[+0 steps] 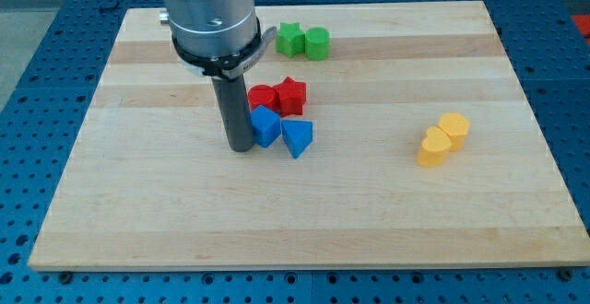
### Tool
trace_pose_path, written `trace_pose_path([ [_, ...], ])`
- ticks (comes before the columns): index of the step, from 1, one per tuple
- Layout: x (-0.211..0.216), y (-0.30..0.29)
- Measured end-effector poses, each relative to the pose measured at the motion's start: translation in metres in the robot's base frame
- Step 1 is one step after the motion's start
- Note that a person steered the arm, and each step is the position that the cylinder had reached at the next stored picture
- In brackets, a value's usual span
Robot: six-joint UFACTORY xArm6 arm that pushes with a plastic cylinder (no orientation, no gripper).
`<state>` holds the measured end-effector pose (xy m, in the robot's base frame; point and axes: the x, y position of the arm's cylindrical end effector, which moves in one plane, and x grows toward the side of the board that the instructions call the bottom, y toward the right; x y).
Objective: Push the blue triangle to the right side of the red star
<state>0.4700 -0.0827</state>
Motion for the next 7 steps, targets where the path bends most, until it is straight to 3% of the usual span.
trace_pose_path([
  [3, -0.016, 0.008],
  [5, 0.025, -0.028],
  [7, 0.027, 0.028],
])
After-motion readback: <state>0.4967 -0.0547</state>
